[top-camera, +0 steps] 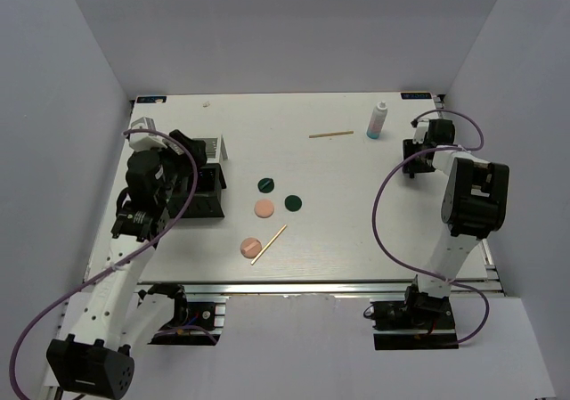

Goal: Organize the makeup

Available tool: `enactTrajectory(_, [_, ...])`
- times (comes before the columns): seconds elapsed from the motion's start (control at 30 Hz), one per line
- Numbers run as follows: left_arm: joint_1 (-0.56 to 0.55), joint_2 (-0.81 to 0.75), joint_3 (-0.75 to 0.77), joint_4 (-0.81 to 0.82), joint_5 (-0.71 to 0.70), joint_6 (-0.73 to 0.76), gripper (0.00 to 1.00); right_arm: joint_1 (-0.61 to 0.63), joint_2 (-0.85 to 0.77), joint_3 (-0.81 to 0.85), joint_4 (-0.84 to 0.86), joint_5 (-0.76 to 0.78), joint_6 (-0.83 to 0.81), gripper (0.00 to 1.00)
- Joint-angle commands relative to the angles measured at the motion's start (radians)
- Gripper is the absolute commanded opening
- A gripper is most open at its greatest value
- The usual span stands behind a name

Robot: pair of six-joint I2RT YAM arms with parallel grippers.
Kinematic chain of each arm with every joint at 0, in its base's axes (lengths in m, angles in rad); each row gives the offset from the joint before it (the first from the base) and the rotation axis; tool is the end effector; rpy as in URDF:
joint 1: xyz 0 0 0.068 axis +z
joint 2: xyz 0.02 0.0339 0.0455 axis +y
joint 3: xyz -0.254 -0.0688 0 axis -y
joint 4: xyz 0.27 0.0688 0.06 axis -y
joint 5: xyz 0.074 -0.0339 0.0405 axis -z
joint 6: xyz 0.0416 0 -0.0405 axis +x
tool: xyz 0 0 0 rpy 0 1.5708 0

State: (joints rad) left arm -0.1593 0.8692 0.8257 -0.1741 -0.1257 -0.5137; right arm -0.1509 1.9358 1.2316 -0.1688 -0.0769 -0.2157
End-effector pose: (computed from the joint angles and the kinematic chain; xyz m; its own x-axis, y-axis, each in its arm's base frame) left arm 0.2387 -0.0331 0.3308 -0.2036 -0.4611 -0.8637 -0.0729 0.8869 -0.4562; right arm 0.4251 -0.0614 0.1332 -0.7616 -0.1000 -0.6402 -0.0634 0.9948 -0.0800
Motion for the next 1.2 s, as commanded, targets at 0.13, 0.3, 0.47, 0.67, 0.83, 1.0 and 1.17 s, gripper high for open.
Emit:
enactTrajectory(0.13, [0.003, -0.032, 0.000, -0.018, 0.113, -0.071, 0.93, -0.004, 0.037, 0.023, 0.040, 0.017, -0.016, 0.35])
enactTrajectory(0.3, [0.003, -0.001, -0.028, 0.090, 0.273, -0.190, 0.96, -0.012, 0.040, 0.005, 0.005, -0.017, -0.019, 0.03])
enactTrajectory(0.47, [-0.038, 0.123, -0.062, 0.278, 0.418, -0.417, 0.98, -0.029, -0.093, -0.066, -0.027, -0.180, -0.046, 0.00])
enactTrajectory(0.67, [-0.253, 0.409, 0.024, 0.404, 0.478, -0.517, 0.98, 0.023, -0.336, -0.167, -0.104, -0.741, -0.169, 0.00])
enactTrajectory(0.83, [-0.341, 0.583, 0.038, 0.645, 0.520, -0.698, 0.98, 0.164, -0.469, -0.190, -0.080, -0.854, -0.058, 0.00])
enactTrajectory(1.0, [-0.382, 0.714, 0.102, 0.755, 0.541, -0.781, 0.98, 0.369, -0.540, -0.230, 0.106, -0.663, 0.292, 0.00])
enactTrajectory(1.17, [-0.419, 0.784, 0.138, 0.811, 0.529, -0.784, 0.95, 0.444, -0.514, -0.205, 0.137, -0.589, 0.449, 0.00])
